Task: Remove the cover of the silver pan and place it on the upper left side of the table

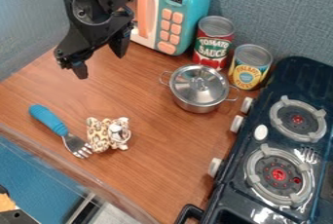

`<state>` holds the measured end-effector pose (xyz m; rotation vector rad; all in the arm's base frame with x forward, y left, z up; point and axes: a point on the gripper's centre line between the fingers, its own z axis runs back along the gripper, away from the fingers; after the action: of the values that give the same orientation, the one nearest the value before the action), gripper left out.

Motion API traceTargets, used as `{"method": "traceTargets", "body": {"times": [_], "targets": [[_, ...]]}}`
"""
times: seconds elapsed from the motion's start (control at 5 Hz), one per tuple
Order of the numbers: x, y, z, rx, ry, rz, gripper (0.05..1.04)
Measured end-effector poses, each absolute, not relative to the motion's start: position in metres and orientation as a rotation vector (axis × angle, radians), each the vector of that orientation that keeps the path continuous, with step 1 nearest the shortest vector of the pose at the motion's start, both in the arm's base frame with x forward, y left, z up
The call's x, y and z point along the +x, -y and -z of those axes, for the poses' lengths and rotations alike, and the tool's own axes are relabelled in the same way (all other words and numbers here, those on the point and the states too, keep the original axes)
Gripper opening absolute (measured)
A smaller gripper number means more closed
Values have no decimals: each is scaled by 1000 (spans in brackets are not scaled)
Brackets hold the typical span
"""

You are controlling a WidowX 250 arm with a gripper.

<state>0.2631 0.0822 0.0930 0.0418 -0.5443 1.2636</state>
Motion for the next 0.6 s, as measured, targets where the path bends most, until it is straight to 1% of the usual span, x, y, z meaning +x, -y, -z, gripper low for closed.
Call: {"method": "traceTargets", "body": {"times": [0.2,0.4,0.6], "targets": [[262,-81,-86,49,515,-1259,1000],[272,-77,-81,53,468,-1173,1000],[293,-67,-77,-6,437,-1140,1000]]}}
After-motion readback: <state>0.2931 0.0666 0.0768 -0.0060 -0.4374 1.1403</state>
